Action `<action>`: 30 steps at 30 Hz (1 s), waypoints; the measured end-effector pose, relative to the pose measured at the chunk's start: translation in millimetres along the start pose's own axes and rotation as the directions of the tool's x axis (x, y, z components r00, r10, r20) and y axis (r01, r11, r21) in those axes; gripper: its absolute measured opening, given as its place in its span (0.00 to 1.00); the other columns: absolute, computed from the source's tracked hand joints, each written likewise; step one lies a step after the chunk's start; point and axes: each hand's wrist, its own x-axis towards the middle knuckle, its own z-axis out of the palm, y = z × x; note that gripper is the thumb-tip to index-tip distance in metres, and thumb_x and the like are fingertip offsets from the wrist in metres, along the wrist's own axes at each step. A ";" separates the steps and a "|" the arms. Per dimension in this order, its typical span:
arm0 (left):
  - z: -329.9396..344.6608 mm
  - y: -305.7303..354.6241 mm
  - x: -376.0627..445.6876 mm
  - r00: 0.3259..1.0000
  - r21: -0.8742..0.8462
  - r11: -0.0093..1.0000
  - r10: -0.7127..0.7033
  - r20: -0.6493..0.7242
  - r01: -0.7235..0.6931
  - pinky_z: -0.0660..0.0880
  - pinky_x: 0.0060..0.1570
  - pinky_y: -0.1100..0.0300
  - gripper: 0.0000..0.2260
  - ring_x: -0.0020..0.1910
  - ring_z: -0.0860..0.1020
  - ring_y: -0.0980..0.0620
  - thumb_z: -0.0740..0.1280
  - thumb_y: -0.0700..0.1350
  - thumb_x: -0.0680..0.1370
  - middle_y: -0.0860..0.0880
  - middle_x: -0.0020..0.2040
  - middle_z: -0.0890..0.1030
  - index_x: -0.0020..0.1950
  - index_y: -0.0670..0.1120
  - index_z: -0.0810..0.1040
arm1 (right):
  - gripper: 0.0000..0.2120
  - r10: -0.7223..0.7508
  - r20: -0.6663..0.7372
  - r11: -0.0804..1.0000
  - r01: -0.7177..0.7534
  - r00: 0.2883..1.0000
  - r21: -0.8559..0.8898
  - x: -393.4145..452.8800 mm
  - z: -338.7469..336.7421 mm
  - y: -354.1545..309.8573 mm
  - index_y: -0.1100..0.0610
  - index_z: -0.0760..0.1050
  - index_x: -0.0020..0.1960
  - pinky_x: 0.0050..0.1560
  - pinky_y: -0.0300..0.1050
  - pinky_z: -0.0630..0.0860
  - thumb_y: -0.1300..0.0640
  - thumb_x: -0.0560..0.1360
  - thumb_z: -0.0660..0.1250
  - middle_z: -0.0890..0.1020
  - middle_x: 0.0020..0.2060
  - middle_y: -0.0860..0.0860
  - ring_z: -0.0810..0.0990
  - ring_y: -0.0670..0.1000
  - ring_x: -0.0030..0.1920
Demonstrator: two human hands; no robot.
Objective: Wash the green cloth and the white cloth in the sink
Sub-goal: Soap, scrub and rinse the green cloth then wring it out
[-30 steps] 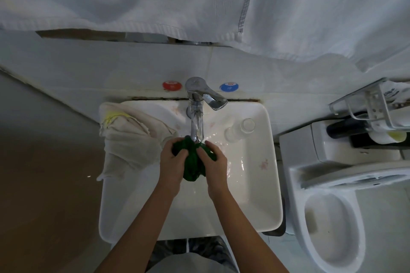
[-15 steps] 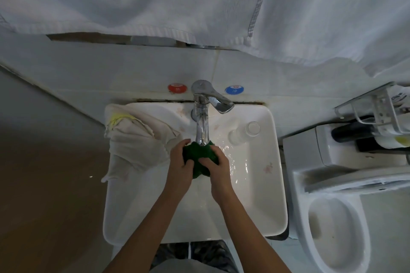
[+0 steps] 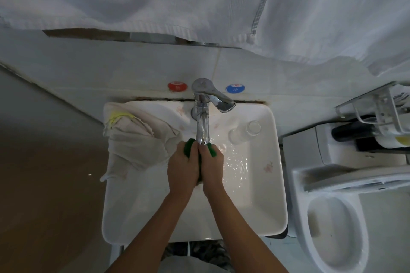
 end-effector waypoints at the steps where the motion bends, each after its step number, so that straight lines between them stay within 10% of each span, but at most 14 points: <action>1: -0.3 0.7 1.7 1.000 0.015 1.000 0.023 -0.004 -0.023 0.74 0.30 0.59 0.12 0.32 0.78 0.53 0.59 0.53 0.81 0.50 0.35 0.79 0.45 0.47 0.75 | 0.15 -0.007 -0.018 1.000 0.007 1.000 -0.016 1.9 -1.1 -2.2 0.54 0.71 0.30 0.35 0.48 0.71 0.58 0.75 0.68 0.73 0.27 0.49 0.72 0.50 0.31; 10: 5.0 -0.2 2.1 0.998 0.008 0.999 0.053 0.033 -0.053 0.70 0.30 0.63 0.08 0.32 0.77 0.53 0.62 0.50 0.79 0.51 0.35 0.77 0.48 0.46 0.72 | 0.09 -0.132 -0.174 0.991 0.127 0.976 -0.043 -1.7 -0.5 2.7 0.55 0.71 0.40 0.34 0.39 0.71 0.61 0.79 0.63 0.75 0.32 0.47 0.72 0.40 0.29; 12: 4.4 2.6 3.6 0.997 -0.070 0.995 -0.070 0.042 0.073 0.77 0.38 0.56 0.17 0.39 0.79 0.52 0.66 0.55 0.76 0.49 0.43 0.79 0.59 0.47 0.67 | 0.02 -0.103 -0.179 0.993 0.111 0.978 0.038 -2.3 0.7 3.7 0.55 0.71 0.52 0.42 0.38 0.76 0.60 0.80 0.61 0.77 0.41 0.47 0.77 0.38 0.39; 17: 2.7 -1.4 5.2 0.979 -0.140 0.973 -0.171 0.111 0.185 0.76 0.56 0.49 0.27 0.55 0.78 0.49 0.67 0.60 0.74 0.49 0.59 0.78 0.67 0.50 0.66 | 0.23 0.046 -0.099 0.964 -0.019 0.994 0.264 -7.1 2.4 3.5 0.53 0.65 0.73 0.65 0.50 0.74 0.63 0.79 0.62 0.74 0.60 0.46 0.75 0.50 0.62; 23: 2.2 7.2 4.2 0.976 -0.337 0.916 -0.208 0.065 0.218 0.78 0.50 0.53 0.09 0.48 0.80 0.51 0.68 0.50 0.76 0.51 0.47 0.79 0.53 0.50 0.73 | 0.07 0.091 0.125 0.949 -0.124 0.988 0.290 -14.5 -4.6 3.0 0.60 0.76 0.53 0.37 0.38 0.76 0.63 0.78 0.61 0.81 0.41 0.51 0.80 0.52 0.44; 30: 2.7 9.0 2.1 0.989 -0.434 0.890 -0.113 0.095 0.143 0.76 0.49 0.60 0.05 0.51 0.79 0.49 0.64 0.44 0.79 0.50 0.48 0.79 0.54 0.46 0.73 | 0.11 0.097 0.147 0.994 -0.103 0.984 0.036 1.6 -17.1 -3.0 0.50 0.77 0.51 0.53 0.53 0.80 0.44 0.74 0.69 0.82 0.50 0.56 0.82 0.54 0.52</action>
